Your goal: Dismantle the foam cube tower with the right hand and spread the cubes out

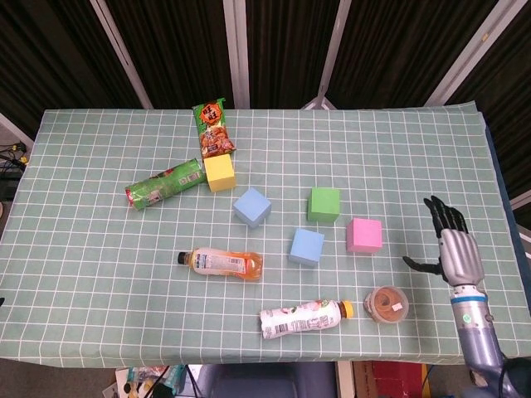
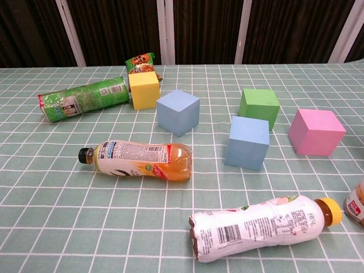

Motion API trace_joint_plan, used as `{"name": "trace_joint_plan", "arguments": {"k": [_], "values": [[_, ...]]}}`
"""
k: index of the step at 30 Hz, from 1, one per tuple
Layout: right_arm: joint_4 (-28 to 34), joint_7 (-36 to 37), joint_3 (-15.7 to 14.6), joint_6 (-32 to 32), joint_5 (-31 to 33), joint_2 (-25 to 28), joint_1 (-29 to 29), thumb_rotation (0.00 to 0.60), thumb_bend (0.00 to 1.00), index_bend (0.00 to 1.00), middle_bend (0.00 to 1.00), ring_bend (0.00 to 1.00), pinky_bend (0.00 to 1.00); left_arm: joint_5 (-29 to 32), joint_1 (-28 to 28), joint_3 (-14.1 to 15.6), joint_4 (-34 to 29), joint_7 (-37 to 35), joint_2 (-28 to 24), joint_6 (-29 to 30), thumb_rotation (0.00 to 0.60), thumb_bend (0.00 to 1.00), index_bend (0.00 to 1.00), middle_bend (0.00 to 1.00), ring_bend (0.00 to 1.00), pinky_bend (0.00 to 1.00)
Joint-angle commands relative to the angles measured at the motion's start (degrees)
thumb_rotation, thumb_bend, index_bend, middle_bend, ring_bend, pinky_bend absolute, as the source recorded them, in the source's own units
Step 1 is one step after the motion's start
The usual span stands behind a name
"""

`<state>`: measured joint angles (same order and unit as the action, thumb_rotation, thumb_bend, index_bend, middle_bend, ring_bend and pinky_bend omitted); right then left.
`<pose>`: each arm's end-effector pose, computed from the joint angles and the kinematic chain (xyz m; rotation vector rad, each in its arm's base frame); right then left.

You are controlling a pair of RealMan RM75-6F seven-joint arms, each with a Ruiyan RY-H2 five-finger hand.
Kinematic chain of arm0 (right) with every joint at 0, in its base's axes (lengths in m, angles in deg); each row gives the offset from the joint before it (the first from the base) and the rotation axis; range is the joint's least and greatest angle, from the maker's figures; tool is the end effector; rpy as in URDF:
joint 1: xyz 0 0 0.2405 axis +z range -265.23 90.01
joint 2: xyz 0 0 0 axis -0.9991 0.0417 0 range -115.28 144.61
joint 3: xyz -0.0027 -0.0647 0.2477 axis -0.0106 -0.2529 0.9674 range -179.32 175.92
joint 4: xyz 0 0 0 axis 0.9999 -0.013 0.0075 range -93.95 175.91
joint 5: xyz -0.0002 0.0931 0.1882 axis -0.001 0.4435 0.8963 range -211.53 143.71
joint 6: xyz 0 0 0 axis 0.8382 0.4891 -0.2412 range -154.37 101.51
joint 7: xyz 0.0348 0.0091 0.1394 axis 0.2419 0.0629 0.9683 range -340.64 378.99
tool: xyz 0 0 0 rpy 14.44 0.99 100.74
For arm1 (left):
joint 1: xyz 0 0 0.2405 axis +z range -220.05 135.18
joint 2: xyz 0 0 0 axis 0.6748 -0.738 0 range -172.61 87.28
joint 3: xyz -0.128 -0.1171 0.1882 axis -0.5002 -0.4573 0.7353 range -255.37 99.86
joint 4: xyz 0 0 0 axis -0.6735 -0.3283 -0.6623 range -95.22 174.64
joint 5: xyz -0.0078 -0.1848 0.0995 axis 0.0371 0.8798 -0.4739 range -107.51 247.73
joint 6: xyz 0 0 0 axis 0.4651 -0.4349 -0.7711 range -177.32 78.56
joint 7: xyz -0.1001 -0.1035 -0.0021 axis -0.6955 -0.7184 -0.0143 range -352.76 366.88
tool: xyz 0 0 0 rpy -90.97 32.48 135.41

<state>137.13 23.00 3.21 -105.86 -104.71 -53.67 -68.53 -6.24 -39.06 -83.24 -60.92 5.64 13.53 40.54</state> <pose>-0.2724 -0.2569 0.1313 1.2909 -1.1018 1.0792 -0.3275 0.1406 0.2149 -1.0888 -0.9595 -0.8168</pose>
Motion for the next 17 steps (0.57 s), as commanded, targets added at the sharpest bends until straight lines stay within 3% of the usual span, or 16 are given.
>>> {"name": "trace_joint_plan", "arguments": {"k": [1, 4, 7, 17], "values": [[-4.94, 2.87, -5.95, -8.6, -11.53, 0.08, -6.55, 0.6, 0.11, 0.0, 0.0, 0.05, 0.01, 0.01, 0.07, -0.04, 0.12, -0.27, -0.1, 0.09, 0.6, 0.15, 0.2, 0.0, 0.0, 0.0], [-8.38, 0.77, -8.46, -10.12, -16.34, -0.12, -7.95, 0.6, 0.11, 0.0, 0.0, 0.01, 0.0, -0.14, 0.14, -0.1, 0.47, -0.32, -0.1, 0.38, 0.6, 0.15, 0.2, 0.0, 0.0, 0.0], [-8.24, -0.33, -9.8, -8.74, -17.3, 0.75, -8.47, 0.6, 0.11, 0.0, 0.0, 0.0, 0.0, -0.51, 0.07, 0.02, 0.53, -0.08, 0.05, 0.42, 0.6, 0.15, 0.2, 0.0, 0.0, 0.0], [-5.73, -2.97, -8.89, -8.98, -17.6, 2.39, -10.24, 0.6, 0.11, 0.0, 0.0, 0.0, 0.0, -1.51, -0.15, 0.26, 1.17, -0.01, 0.41, 0.41, 0.6, 0.15, 0.2, 0.0, 0.0, 0.0]]}}
